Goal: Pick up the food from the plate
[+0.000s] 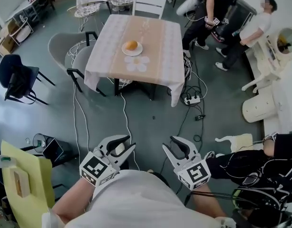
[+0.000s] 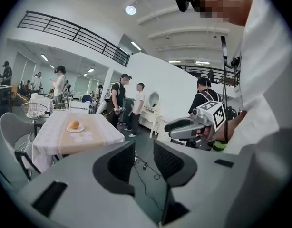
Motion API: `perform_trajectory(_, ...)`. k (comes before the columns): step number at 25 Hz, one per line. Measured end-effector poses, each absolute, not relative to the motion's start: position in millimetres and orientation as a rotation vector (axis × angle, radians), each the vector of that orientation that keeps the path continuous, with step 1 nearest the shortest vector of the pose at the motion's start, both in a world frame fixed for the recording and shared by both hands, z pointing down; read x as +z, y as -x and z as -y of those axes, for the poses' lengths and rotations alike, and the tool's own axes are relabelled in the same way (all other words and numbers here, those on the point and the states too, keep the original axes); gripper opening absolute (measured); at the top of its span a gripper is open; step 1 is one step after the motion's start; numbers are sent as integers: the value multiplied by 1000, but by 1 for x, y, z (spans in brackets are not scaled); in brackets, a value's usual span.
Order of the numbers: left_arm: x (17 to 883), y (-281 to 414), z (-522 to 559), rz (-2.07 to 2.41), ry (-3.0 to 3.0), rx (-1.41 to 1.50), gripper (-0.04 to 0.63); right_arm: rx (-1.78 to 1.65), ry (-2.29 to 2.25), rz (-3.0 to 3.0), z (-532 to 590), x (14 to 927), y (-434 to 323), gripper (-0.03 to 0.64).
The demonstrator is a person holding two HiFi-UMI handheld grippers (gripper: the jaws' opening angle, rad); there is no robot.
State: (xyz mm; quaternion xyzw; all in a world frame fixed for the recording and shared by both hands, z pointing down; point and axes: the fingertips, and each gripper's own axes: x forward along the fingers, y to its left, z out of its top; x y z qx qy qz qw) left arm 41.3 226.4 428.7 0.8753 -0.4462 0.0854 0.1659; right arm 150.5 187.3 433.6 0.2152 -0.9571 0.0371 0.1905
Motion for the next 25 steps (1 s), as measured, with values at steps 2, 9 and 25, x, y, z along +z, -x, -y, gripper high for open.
perform_trajectory(2, 429, -10, -207, 1251, -2509, 253, 124, 89, -640, 2682, -165, 429, -122, 143)
perform_trajectory(9, 445, 71, -145, 1217, -2525, 314, 135, 103, -735, 2657, -115, 423, -57, 144)
perform_trajectory(25, 463, 120, 68, 1469, -2366, 456, 190, 77, -660, 2739, 71, 413, -42, 144)
